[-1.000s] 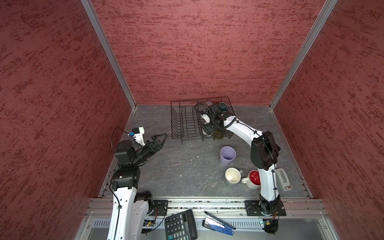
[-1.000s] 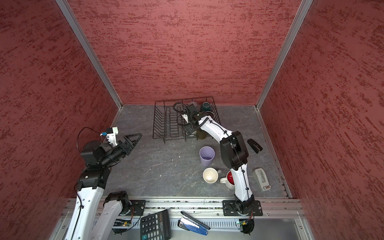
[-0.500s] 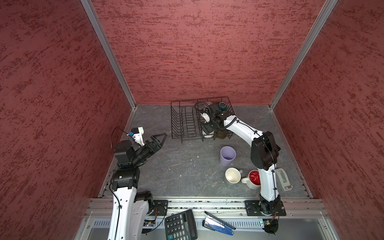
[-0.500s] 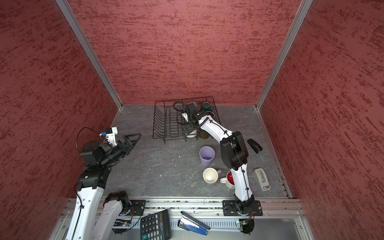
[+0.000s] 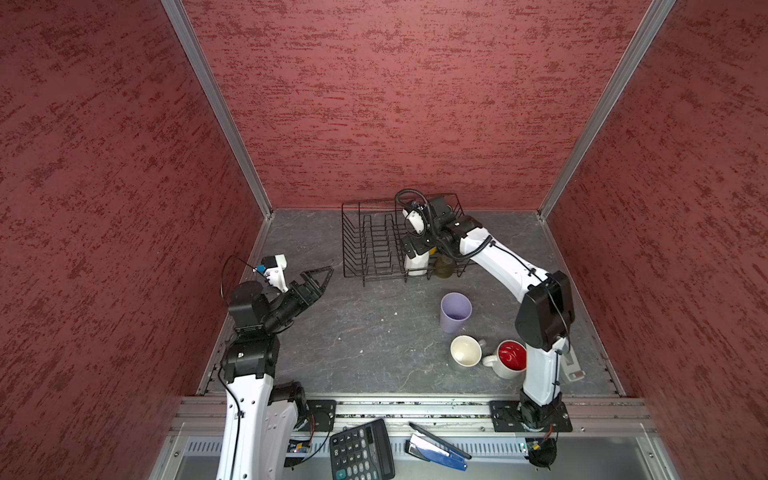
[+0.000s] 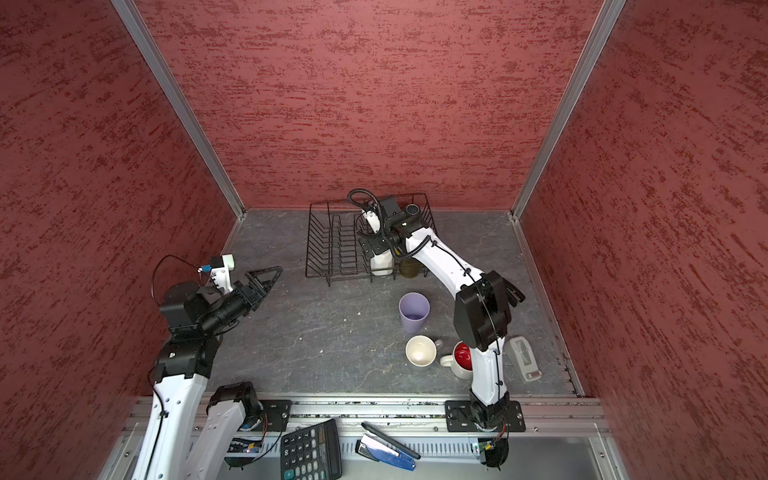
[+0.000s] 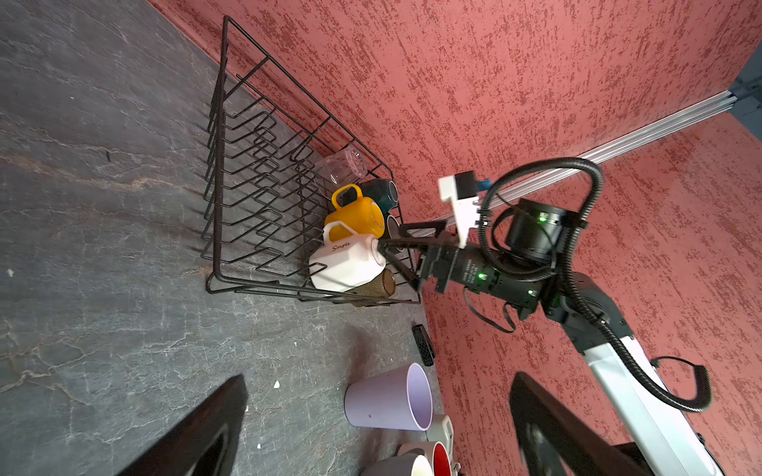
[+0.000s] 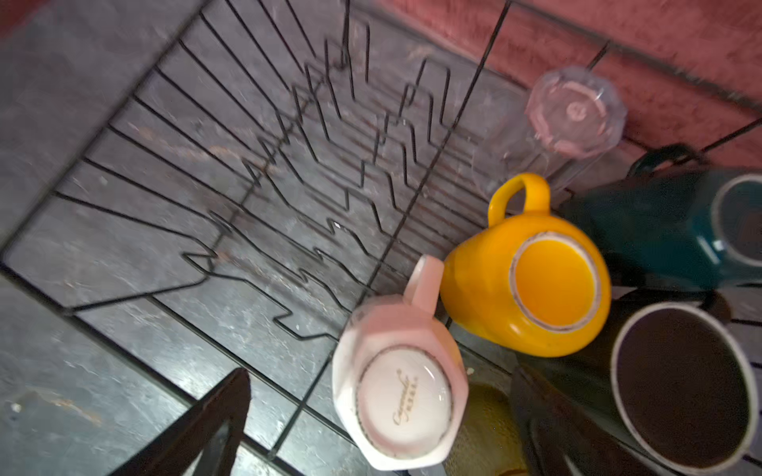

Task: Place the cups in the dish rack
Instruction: 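Open the right gripper and lift away while left reaches toward the cream-lined mug, then grasp the white cream-lined mug rim beside the lilac cup with the left gripper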

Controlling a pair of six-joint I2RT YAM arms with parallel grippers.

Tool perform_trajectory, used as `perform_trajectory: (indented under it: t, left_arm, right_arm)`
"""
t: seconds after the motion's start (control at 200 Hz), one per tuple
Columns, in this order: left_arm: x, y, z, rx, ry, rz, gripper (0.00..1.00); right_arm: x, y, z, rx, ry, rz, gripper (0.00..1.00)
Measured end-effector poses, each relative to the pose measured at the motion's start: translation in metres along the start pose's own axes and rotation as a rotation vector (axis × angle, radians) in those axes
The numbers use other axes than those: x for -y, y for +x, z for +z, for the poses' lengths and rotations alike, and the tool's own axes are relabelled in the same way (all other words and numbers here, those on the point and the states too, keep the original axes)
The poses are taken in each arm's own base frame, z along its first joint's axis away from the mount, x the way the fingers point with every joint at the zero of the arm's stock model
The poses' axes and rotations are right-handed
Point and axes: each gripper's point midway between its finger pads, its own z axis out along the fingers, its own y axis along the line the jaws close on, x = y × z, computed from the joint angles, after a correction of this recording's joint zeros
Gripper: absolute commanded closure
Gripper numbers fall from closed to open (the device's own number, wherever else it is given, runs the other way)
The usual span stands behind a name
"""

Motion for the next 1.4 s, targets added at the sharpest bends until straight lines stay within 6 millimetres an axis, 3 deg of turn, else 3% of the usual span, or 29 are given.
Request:
perform_trajectory:
  t: [0.18, 0.311, 0.526, 0.651, 0.892, 1.077, 1.247, 1.403]
  left_arm:
    - [0.000, 0.003, -0.003, 0.000, -0.006, 0.006, 0.00]
    - [-0.003, 0.005, -0.004, -0.007, -0.019, 0.007, 0.00]
    - [-0.006, 0.010, -0.003, -0.022, -0.033, 0.015, 0.05]
    - [-0.001, 0.023, 0.002, -0.072, -0.043, 0.044, 0.07]
    - [0.023, 0.085, 0.031, -0.297, -0.071, 0.205, 0.11]
    - [0.024, 0.137, 0.059, -0.463, -0.184, 0.325, 0.14]
    - [0.025, 0.192, 0.069, -0.589, -0.265, 0.437, 0.16]
    - [0.034, 0.229, 0.082, -0.651, -0.316, 0.518, 0.19]
  right_arm:
    - [-0.009, -0.023, -0.064, 0.197, -0.072, 0.087, 0.01]
    - [-0.002, -0.023, -0.100, 0.311, -0.129, 0.193, 0.01]
    - [0.030, 0.006, -0.131, 0.402, -0.195, 0.407, 0.01]
    - [0.042, 0.007, -0.143, 0.449, -0.204, 0.474, 0.01]
    - [0.051, 0.009, -0.143, 0.479, -0.245, 0.551, 0.01]
    - [0.060, 0.015, -0.142, 0.473, -0.238, 0.577, 0.01]
    - [0.064, 0.017, -0.151, 0.492, -0.224, 0.575, 0.01]
    - [0.064, 0.022, -0.154, 0.494, -0.216, 0.570, 0.01]
